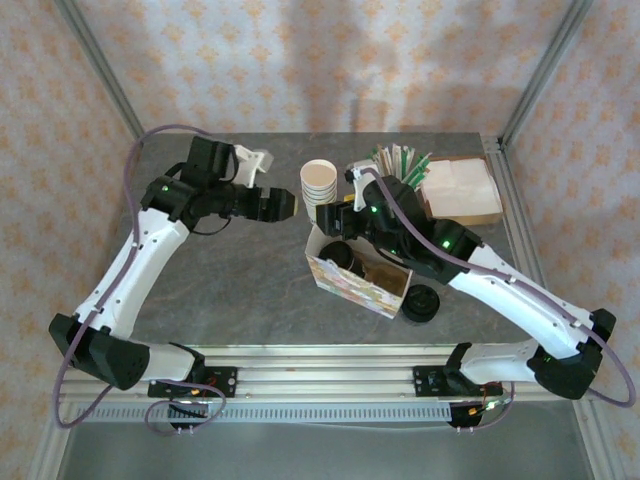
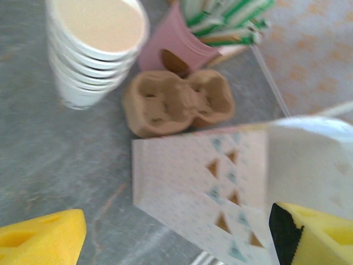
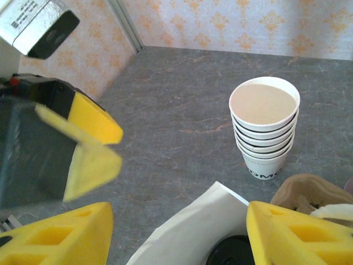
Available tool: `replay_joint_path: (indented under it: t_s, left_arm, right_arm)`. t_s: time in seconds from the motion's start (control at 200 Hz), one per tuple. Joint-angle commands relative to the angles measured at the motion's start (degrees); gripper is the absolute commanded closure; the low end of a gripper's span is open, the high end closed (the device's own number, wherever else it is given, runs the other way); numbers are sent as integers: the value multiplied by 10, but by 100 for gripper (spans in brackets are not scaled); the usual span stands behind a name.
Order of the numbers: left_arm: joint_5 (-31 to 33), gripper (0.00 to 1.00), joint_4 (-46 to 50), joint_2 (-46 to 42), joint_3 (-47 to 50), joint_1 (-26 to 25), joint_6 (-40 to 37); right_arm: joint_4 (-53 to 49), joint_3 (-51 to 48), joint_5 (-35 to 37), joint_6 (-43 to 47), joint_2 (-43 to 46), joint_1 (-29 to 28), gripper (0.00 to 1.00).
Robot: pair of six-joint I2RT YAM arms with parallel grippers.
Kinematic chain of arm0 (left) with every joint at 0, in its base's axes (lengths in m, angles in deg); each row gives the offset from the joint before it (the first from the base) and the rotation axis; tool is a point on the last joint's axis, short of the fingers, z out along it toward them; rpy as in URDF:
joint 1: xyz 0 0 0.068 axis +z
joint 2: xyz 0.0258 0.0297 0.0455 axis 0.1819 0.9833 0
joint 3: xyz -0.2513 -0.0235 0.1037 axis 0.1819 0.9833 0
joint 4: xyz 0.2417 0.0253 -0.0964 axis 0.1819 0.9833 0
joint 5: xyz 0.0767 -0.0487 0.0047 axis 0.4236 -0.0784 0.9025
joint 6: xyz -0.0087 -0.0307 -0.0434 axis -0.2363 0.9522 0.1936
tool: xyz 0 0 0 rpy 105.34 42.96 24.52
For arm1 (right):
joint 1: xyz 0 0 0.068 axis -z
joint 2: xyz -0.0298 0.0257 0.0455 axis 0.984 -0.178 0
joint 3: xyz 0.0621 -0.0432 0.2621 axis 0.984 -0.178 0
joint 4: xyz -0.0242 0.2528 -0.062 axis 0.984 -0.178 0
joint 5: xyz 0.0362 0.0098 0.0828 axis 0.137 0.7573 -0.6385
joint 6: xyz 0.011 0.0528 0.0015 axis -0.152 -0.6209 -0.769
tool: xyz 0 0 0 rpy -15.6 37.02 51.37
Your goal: Pack the takeout coffee
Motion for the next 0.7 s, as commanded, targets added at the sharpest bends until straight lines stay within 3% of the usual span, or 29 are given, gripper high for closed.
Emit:
replay_joint_path:
  t_s: [0.0,0.265,0.46,0.696]
  left_arm:
    - [-90,13,6,16,-5,-18,-39]
    - [-100,12,10,17,8,-56,-74]
    - [-31,22,36,53,13,-69,-83]
    - [-39,41,-1,70,12,-74,-53]
  right_arm:
    - [34,-1,5,-6,5,0,36]
    - [49,-15,10,-9,7,0,36]
    - [55,-25,18,-22,6,0,36]
    - [30,-31,36,-93,5,0,37]
